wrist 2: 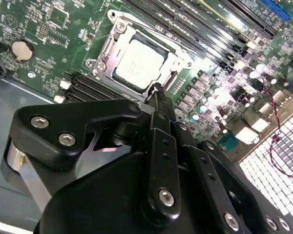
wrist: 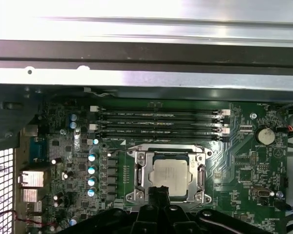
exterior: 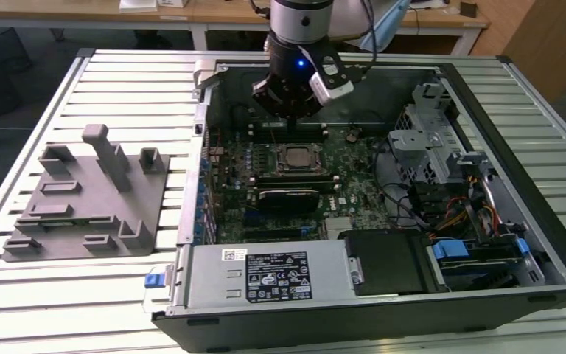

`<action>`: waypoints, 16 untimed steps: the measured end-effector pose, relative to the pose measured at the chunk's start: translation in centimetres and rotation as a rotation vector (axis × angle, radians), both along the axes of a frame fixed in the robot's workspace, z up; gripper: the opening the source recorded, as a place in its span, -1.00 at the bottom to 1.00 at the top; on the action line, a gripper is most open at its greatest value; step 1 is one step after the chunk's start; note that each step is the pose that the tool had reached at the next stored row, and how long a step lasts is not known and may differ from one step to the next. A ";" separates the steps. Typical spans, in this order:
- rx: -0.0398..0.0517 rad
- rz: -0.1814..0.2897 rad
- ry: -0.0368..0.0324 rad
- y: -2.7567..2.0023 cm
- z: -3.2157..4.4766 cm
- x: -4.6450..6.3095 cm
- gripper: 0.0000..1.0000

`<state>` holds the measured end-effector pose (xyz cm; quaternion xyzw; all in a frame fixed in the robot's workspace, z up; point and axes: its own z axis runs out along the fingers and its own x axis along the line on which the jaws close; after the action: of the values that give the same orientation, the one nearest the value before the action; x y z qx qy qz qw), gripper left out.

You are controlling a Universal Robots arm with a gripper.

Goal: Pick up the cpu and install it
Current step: 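Install the first cpu locking lever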

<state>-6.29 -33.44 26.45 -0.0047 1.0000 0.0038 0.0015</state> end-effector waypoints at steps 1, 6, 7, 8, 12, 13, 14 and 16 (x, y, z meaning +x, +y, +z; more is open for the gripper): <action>-0.0001 0.000 0.0000 0.00 0.00 -0.1 -0.79; 0.0000 0.000 -0.0001 0.00 -0.01 -0.9 -0.79; 0.0000 0.000 0.0000 0.00 -0.01 -1.0 -0.79; 0.0000 0.000 -0.0001 0.00 -0.02 -1.1 -0.79; 0.0000 0.000 0.0000 0.00 -0.01 -1.4 -0.79; 0.0000 0.000 0.0000 0.00 -0.01 -1.5 -0.79; -0.0001 0.000 0.0000 0.00 -0.01 -1.6 -0.79; 0.0000 0.000 0.0000 0.00 -0.01 -1.8 -0.79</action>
<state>-8.08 -33.44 26.44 -0.0047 1.0000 0.0038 0.0016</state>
